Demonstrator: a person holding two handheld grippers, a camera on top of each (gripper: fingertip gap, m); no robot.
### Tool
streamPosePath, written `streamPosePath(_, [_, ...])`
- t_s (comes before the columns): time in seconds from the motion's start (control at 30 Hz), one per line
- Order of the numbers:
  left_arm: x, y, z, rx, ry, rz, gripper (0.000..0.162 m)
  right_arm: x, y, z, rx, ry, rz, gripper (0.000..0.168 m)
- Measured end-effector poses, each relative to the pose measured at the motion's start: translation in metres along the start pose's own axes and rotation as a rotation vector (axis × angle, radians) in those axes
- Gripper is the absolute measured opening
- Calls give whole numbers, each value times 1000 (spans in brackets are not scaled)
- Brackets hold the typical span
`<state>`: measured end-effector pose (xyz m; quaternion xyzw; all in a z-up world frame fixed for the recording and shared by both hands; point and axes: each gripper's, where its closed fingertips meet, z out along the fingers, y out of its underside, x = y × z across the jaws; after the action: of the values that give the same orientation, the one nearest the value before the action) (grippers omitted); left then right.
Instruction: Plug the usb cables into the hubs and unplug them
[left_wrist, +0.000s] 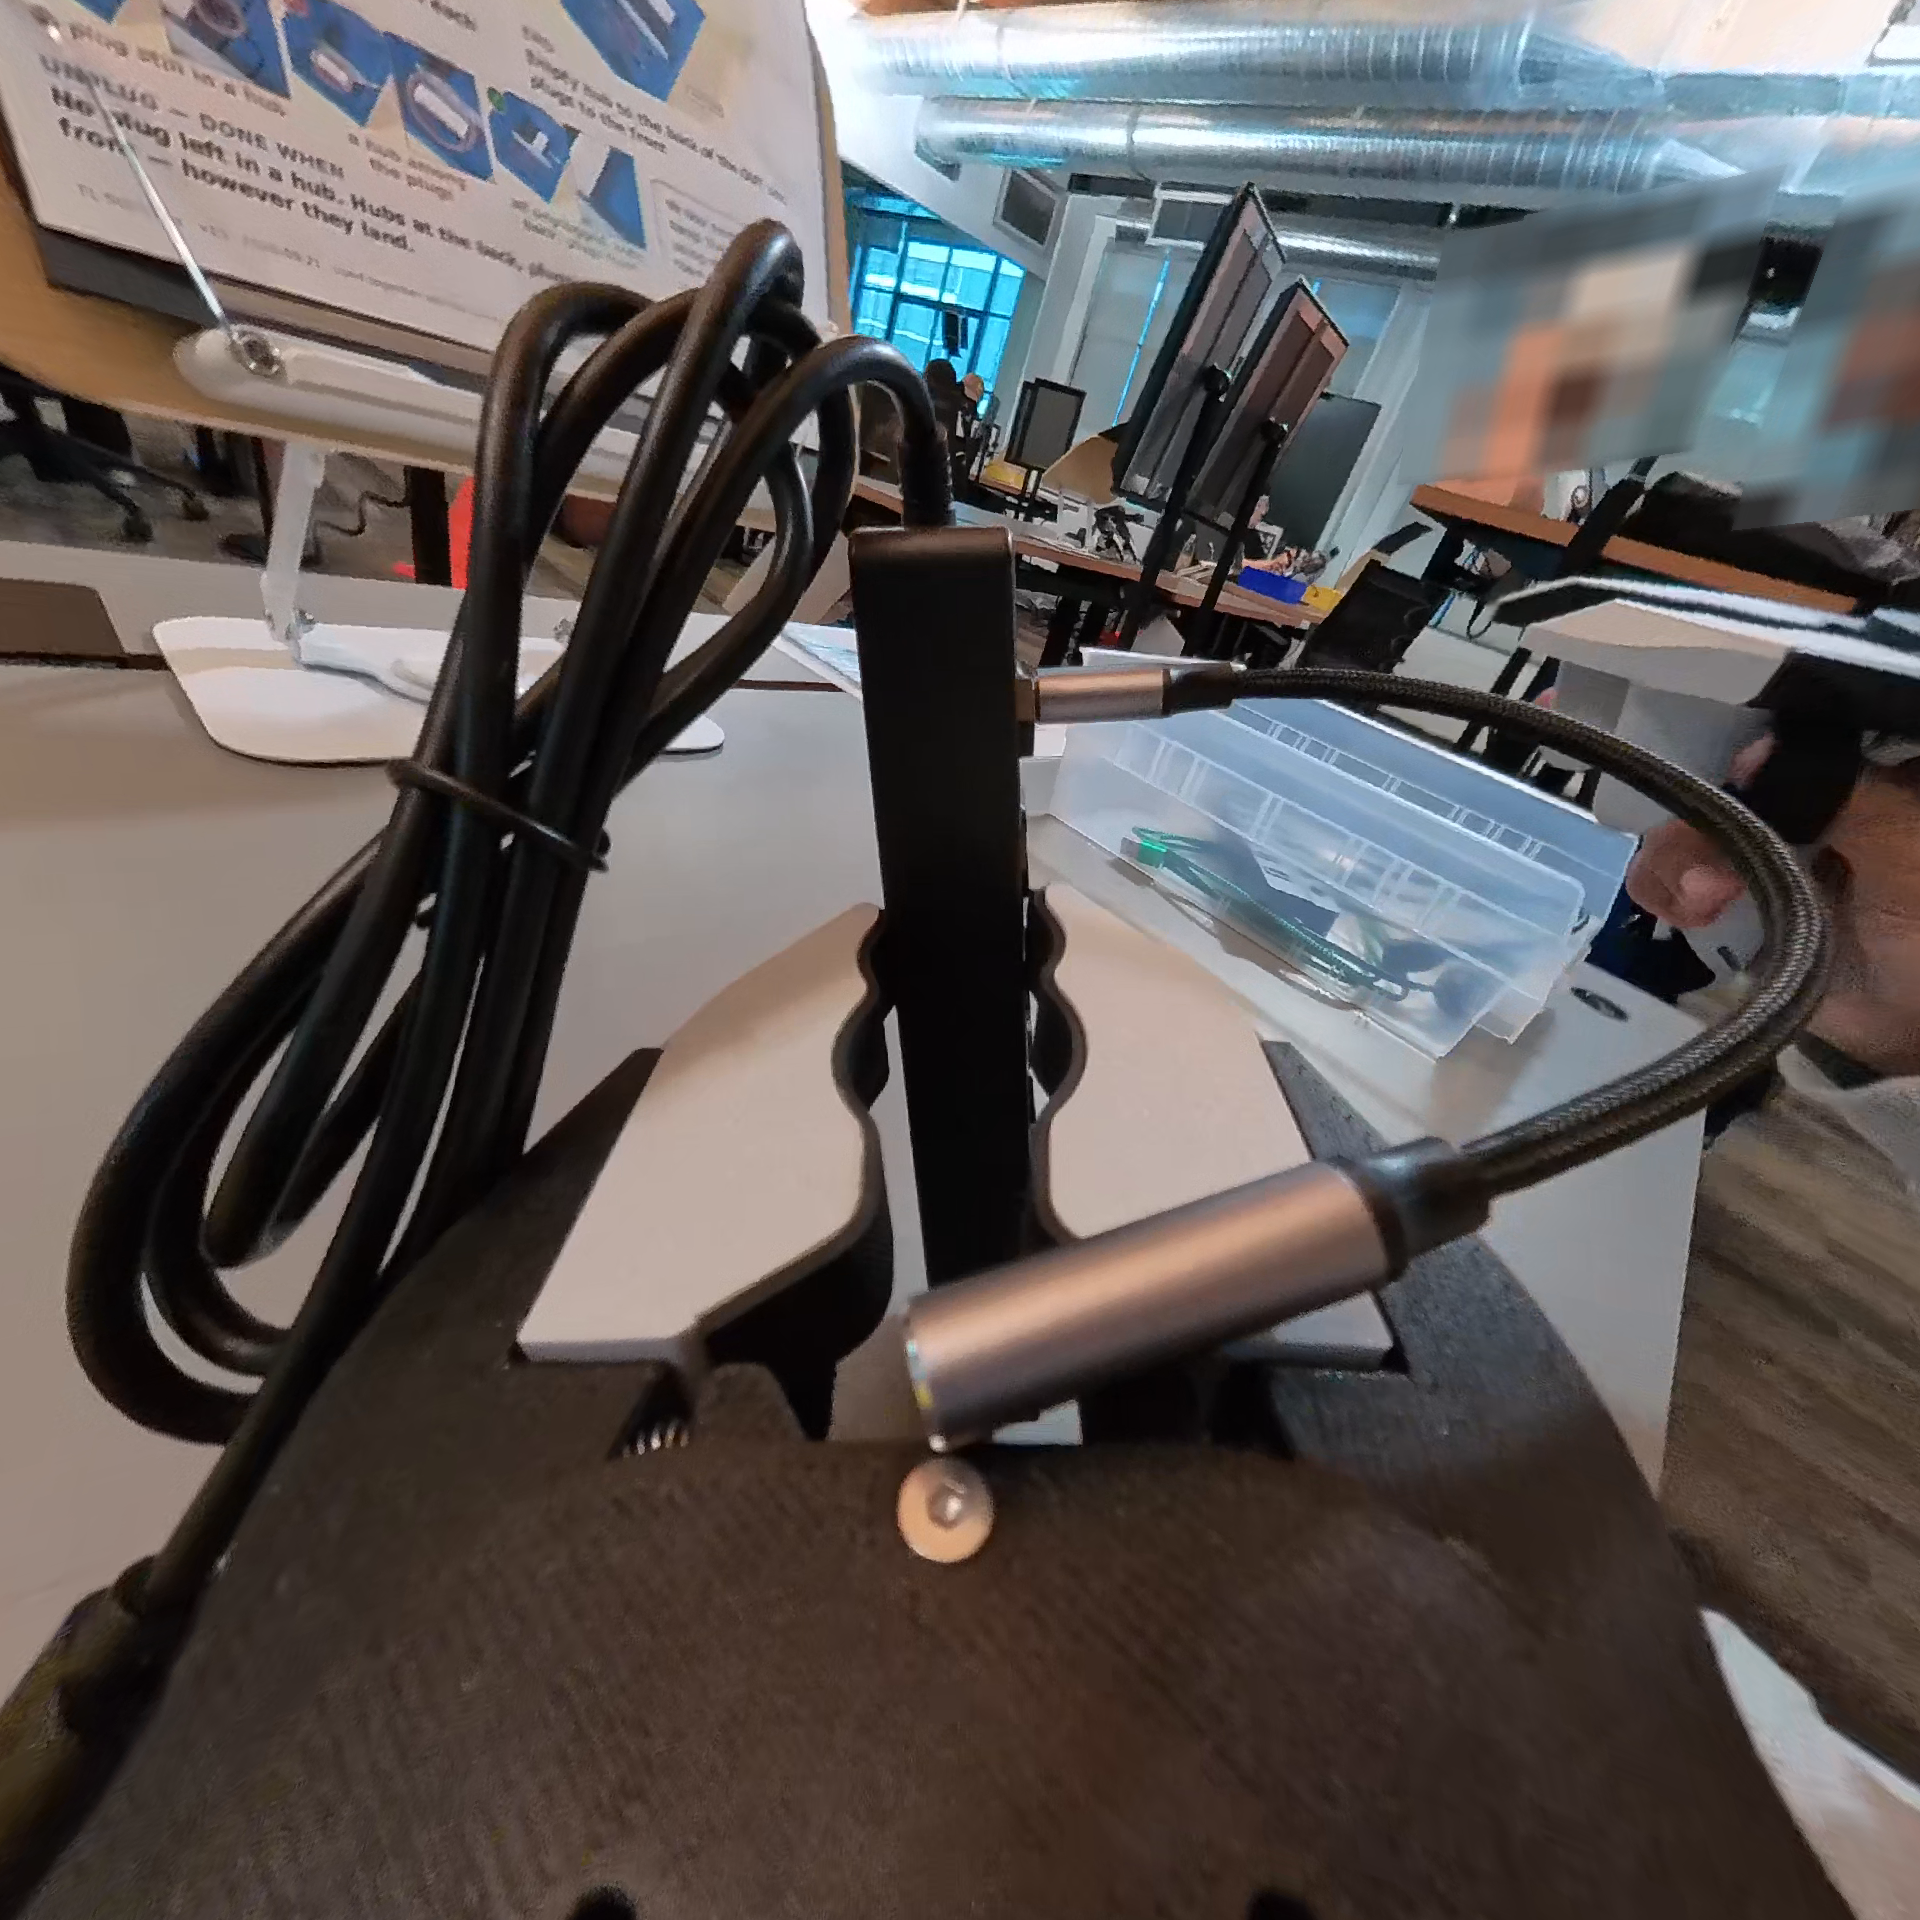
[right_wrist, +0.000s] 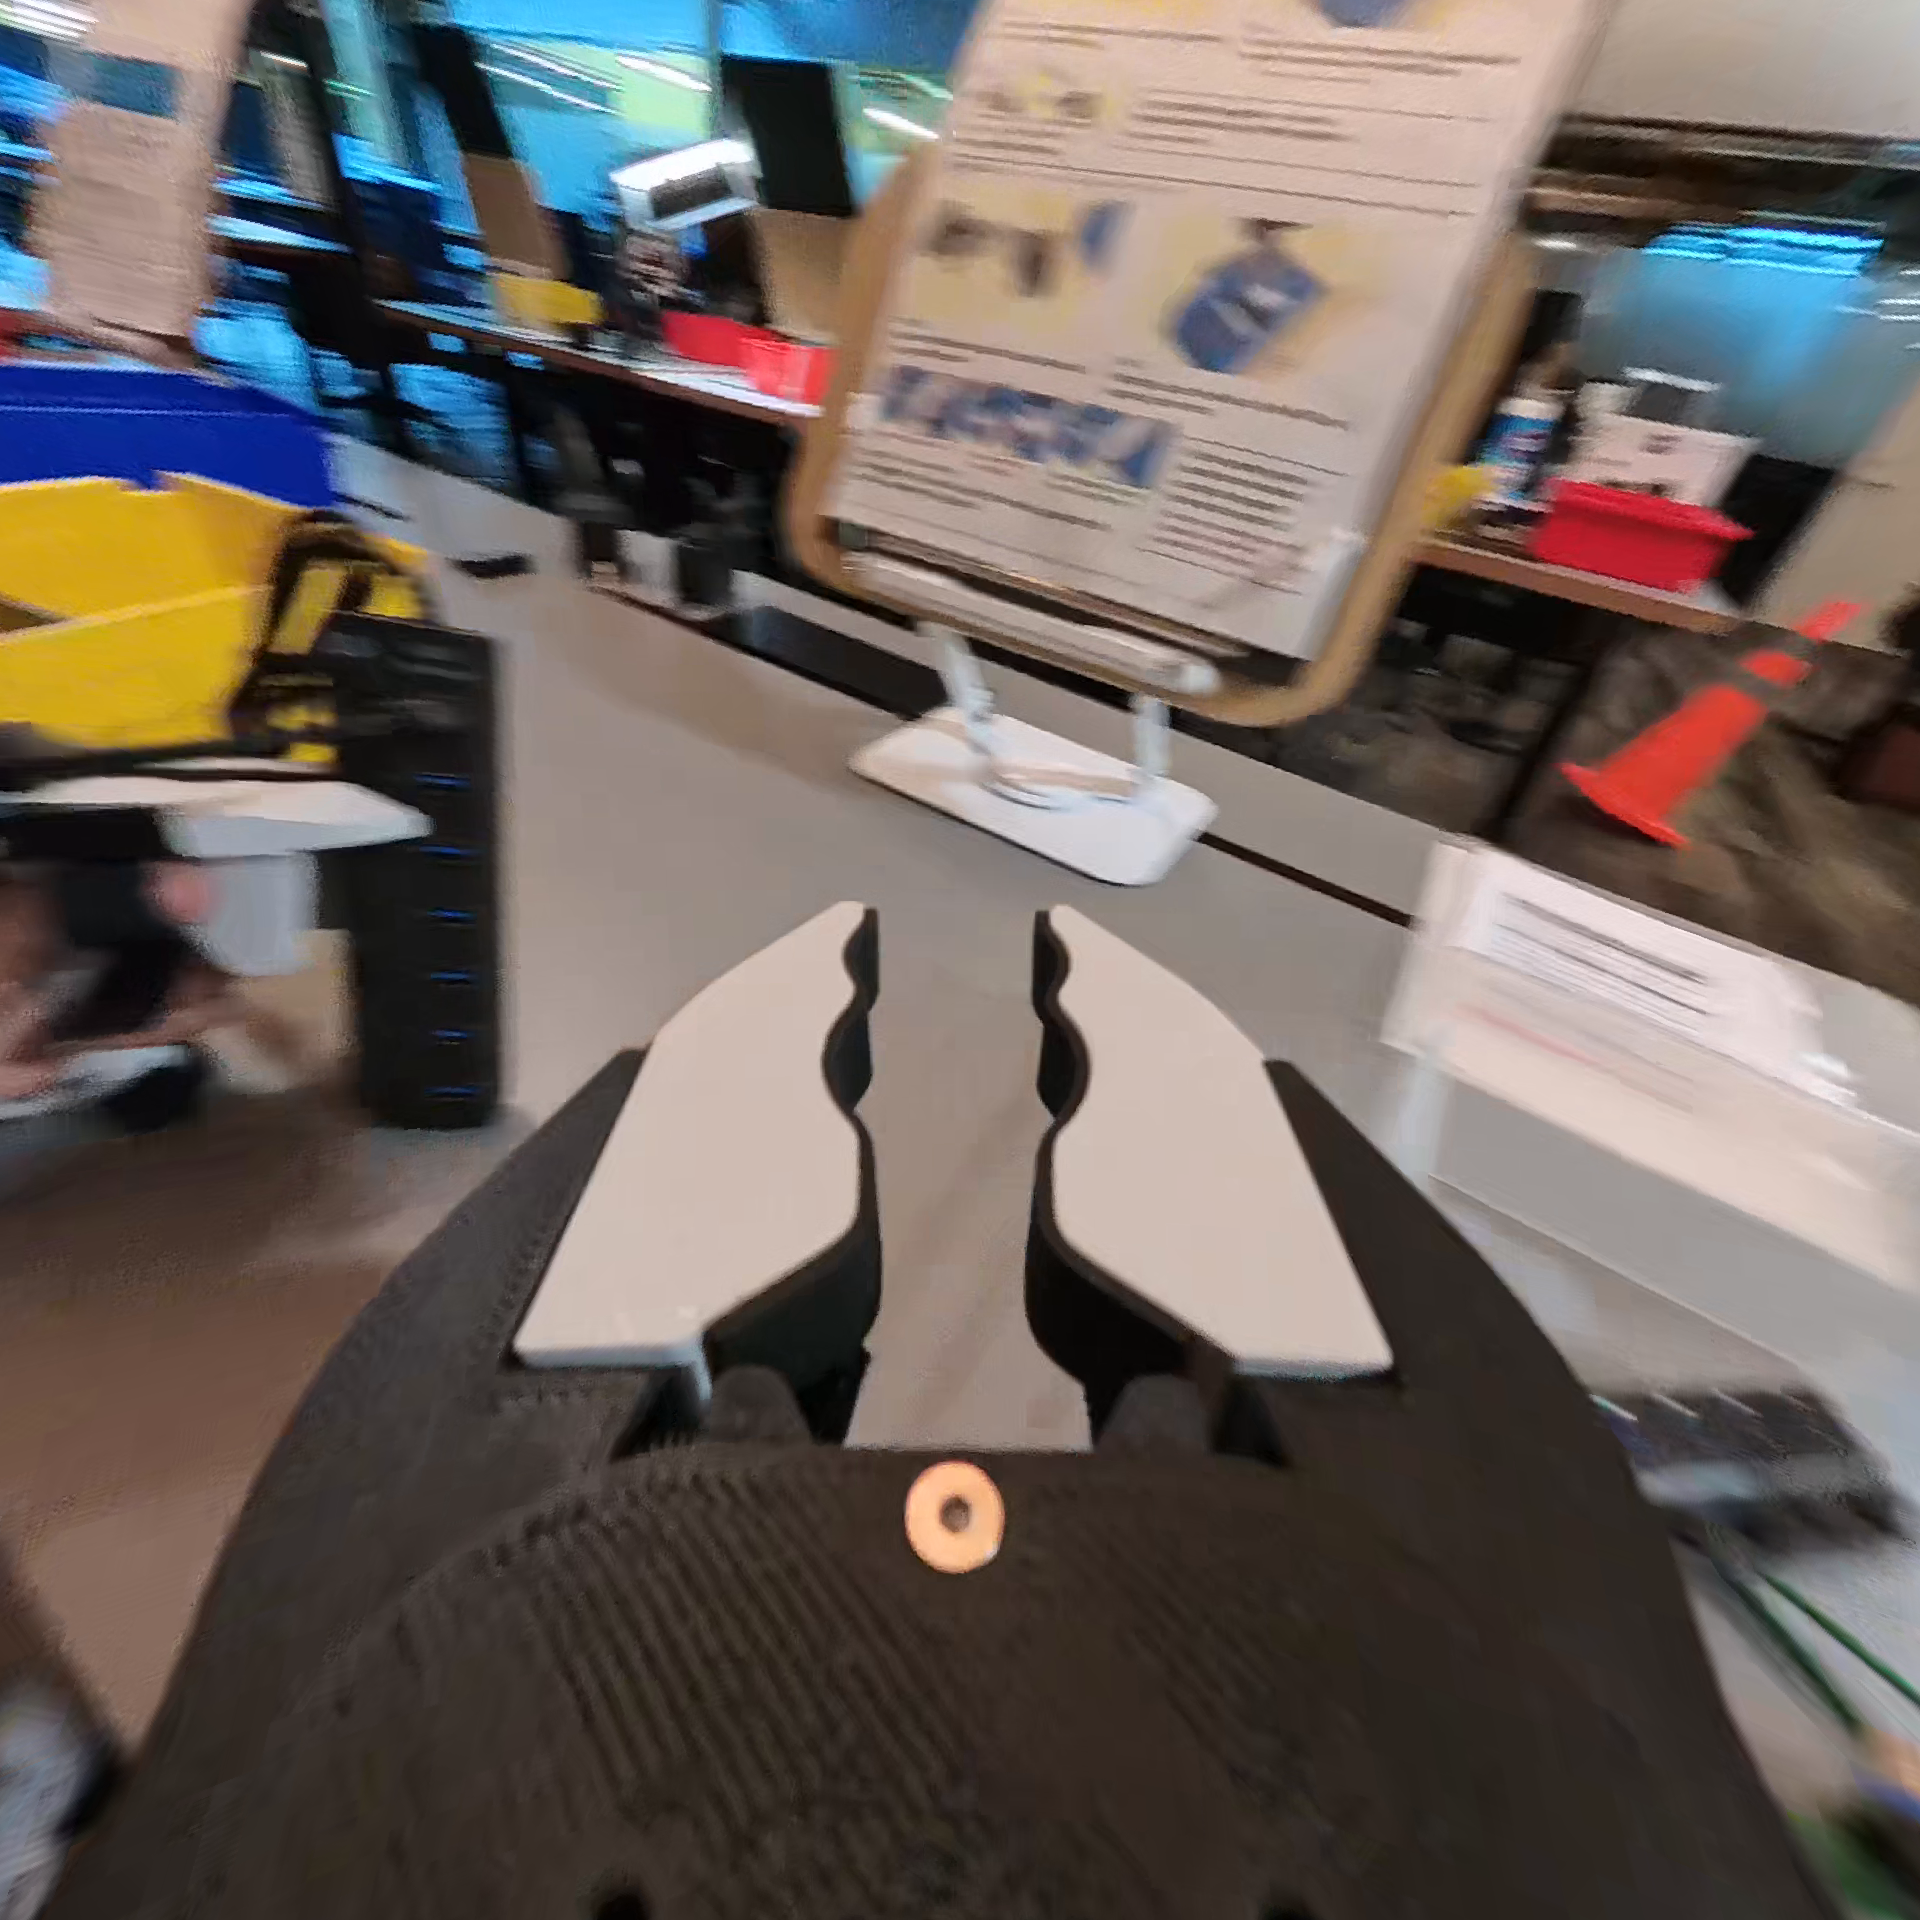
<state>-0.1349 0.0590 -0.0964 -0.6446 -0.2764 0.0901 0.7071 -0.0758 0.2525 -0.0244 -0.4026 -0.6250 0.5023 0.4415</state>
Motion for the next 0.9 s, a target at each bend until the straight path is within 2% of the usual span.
streamPosePath(0.07, [7,0,0,-3,7,58,25,-53,-2,14,-1,-130,3,30])
streamPosePath(0.13, [17,2,1,-11,15,142,25,-95,-1,22,-16,-223,9,39])
streamPosePath(0.27, [44,9,3,-29,29,377,25,-137,-6,28,2,-313,132,62])
streamPosePath(0.4, [59,14,3,-25,26,493,25,-145,21,33,-164,-361,274,45])
streamPosePath(0.47, [65,17,3,-32,29,588,25,-145,26,33,-179,-387,325,37])
streamPosePath(0.53, [72,21,3,-31,27,689,25,-145,29,31,-192,-402,335,18])
streamPosePath(0.63, [72,22,3,-24,12,699,25,-146,34,29,-239,-409,296,18])
streamPosePath(0.7, [75,14,1,28,13,687,33,-152,36,28,-256,-421,276,18])
streamPosePath(0.83, [77,15,1,1,17,737,27,-157,38,28,-277,-406,208,18])
streamPosePath(0.9, [77,14,2,-20,39,689,26,-155,37,28,-285,-402,202,18])
